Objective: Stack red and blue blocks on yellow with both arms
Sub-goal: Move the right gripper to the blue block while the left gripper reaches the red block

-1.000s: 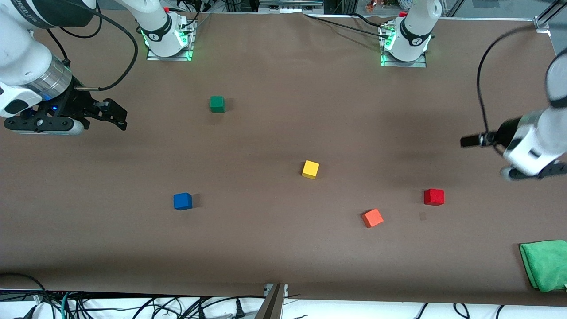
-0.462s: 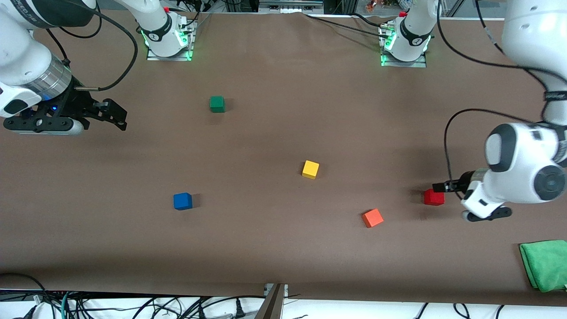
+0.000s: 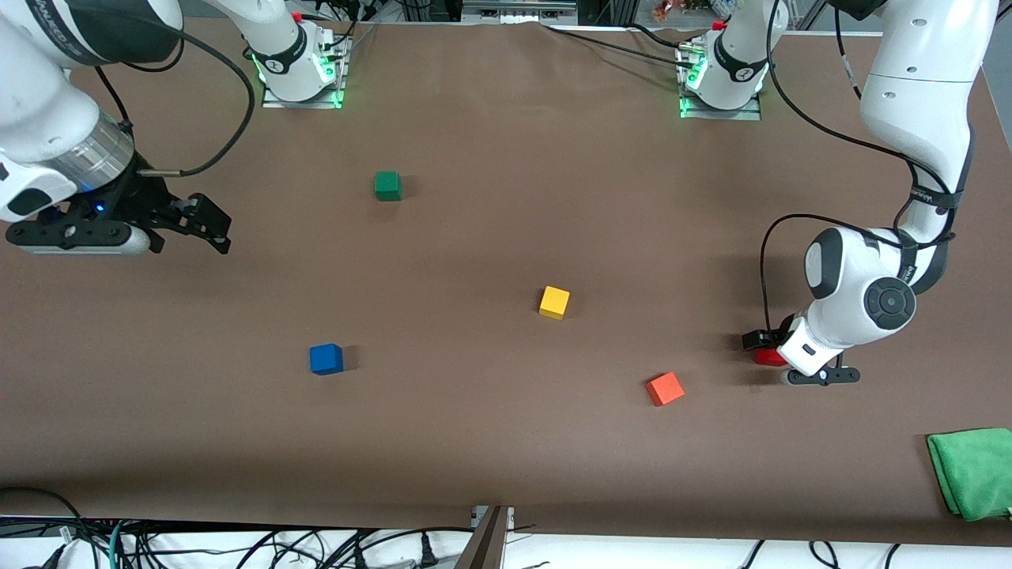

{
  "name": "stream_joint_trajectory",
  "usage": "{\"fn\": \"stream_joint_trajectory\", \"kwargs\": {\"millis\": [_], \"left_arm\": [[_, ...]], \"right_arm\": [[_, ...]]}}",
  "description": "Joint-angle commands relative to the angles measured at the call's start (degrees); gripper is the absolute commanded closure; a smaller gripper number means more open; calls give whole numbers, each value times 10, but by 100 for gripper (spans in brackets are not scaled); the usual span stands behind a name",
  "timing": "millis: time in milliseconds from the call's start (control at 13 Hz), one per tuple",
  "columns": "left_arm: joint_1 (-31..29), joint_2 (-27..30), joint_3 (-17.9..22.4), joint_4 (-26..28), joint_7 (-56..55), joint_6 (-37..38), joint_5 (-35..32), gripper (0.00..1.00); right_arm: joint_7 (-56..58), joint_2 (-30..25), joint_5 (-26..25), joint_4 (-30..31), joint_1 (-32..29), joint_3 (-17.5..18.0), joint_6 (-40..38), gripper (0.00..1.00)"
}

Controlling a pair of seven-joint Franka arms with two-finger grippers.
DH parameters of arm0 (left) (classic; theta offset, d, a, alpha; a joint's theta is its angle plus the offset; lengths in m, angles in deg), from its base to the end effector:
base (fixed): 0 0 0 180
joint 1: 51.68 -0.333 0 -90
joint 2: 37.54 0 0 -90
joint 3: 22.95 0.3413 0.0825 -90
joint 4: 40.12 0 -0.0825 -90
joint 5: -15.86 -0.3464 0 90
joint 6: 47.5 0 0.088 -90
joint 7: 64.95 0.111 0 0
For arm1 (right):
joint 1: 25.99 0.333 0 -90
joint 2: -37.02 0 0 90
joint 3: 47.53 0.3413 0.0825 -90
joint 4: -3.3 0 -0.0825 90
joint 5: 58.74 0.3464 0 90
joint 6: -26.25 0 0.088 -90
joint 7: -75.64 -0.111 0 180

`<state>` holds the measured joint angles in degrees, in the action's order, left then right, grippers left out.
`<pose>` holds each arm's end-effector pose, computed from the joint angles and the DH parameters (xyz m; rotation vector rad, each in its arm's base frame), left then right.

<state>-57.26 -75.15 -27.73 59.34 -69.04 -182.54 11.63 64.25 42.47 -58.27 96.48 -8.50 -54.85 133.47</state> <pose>0.6540 0.0170 0.2427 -3.1392 -0.0764 0.0508 0.5630 0.1053 0.5983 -3.1086 0.0336 -0.2317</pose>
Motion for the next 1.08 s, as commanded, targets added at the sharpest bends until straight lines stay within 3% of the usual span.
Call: {"fn": "stream_joint_trajectory", "kwargs": {"millis": [0, 231, 462, 769, 923, 1000], "left_arm": [[-18, 7, -4, 11, 30, -8, -11, 0], [-19, 11, -5, 6, 33, -2, -10, 0], [-18, 12, -7, 4, 30, -1, -10, 0], [-16, 4, -7, -6, 29, -6, -8, 0], [-15, 2, -7, -8, 27, -6, 0, 20], [-14, 1, -8, -8, 27, -6, 0, 35]], "right_arm": [[0, 28, 8, -11, -6, 1, 10, 1], [11, 99, -13, -12, 1, 3, 33, 1], [68, 134, -6, -12, 7, 5, 38, 1], [87, 246, 15, -11, 8, 9, 170, 1], [127, 291, 58, -12, 6, 13, 235, 1], [142, 312, 83, -12, 8, 13, 258, 1]]}}
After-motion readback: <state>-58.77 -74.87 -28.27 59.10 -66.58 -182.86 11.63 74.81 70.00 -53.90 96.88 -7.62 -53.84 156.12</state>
